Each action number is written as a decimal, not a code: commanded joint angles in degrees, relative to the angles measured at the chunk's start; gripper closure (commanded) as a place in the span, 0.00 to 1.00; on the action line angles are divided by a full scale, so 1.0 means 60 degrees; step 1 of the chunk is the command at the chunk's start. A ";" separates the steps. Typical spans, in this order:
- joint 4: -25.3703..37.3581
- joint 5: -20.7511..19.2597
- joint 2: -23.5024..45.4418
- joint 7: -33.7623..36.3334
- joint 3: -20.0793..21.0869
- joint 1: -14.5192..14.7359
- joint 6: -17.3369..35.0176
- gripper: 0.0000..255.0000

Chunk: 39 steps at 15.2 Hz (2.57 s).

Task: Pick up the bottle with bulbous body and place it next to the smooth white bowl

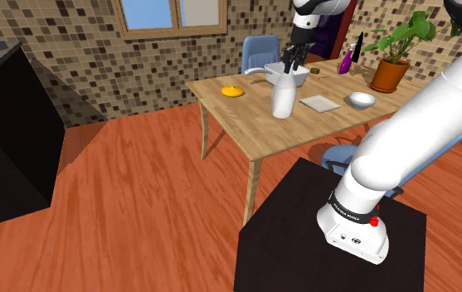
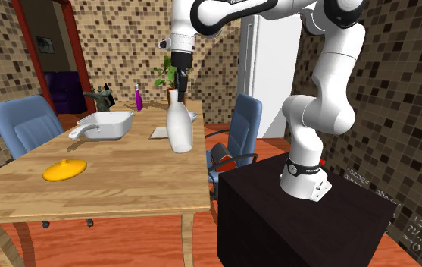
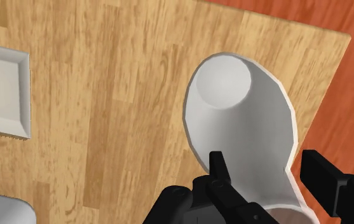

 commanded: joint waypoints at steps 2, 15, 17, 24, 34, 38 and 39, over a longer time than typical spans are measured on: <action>0.0406 0.0022 -0.0007 -0.0002 0.0038 0.0018 -0.0412 1.00; 0.2192 0.0153 0.0131 -0.0045 0.0150 0.0108 -0.2072 1.00; 0.2501 0.0184 0.0187 -0.0063 0.0155 0.0124 -0.2329 1.00; 0.3666 0.0320 0.0466 -0.0151 0.0140 0.0180 -0.3239 1.00; 0.5615 0.0616 0.1112 -0.0367 0.0005 0.0235 -0.4606 1.00; 0.6525 0.0792 0.1476 -0.0495 -0.0101 0.0234 -0.5194 1.00; 0.6767 0.0844 0.1579 -0.0532 -0.0134 0.0229 -0.5347 1.00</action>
